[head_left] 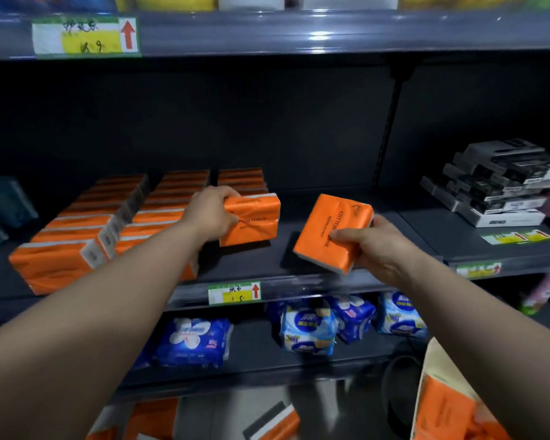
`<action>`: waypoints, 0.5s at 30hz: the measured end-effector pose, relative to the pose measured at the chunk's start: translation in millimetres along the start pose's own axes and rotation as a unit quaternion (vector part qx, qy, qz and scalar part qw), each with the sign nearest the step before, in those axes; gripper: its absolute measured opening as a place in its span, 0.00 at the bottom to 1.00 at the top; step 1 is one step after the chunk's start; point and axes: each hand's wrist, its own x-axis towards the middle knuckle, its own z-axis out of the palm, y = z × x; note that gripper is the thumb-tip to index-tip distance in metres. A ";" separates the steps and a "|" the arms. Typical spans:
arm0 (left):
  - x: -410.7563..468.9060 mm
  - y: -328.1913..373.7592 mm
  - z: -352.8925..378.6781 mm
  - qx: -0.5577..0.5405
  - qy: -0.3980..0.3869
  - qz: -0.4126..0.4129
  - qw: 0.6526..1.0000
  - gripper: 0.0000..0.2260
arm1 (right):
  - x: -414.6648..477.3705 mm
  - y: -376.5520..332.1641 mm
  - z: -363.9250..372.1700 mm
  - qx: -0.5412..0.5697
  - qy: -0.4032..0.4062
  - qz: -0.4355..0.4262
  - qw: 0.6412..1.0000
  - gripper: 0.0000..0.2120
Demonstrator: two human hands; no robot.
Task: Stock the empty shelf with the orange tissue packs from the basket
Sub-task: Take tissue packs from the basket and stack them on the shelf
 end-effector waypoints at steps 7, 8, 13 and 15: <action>41.9 -21.5 21.6 0.064 -0.007 -0.002 0.998 0.19 | 36.5 -6.4 8.4 -0.067 0.015 -0.041 0.997 0.29; 45.8 -24.4 23.3 0.078 -0.006 0.001 0.997 0.18 | 40.4 -6.5 9.6 -0.078 0.018 -0.042 0.996 0.30; 55.9 -31.5 28.9 0.115 0.003 0.010 0.993 0.17 | 53.0 -4.9 17.4 -0.152 0.041 -0.069 0.985 0.25; 55.4 -32.8 30.5 0.119 -0.002 0.006 0.993 0.19 | 55.4 -4.3 21.9 -0.179 0.049 -0.081 0.979 0.25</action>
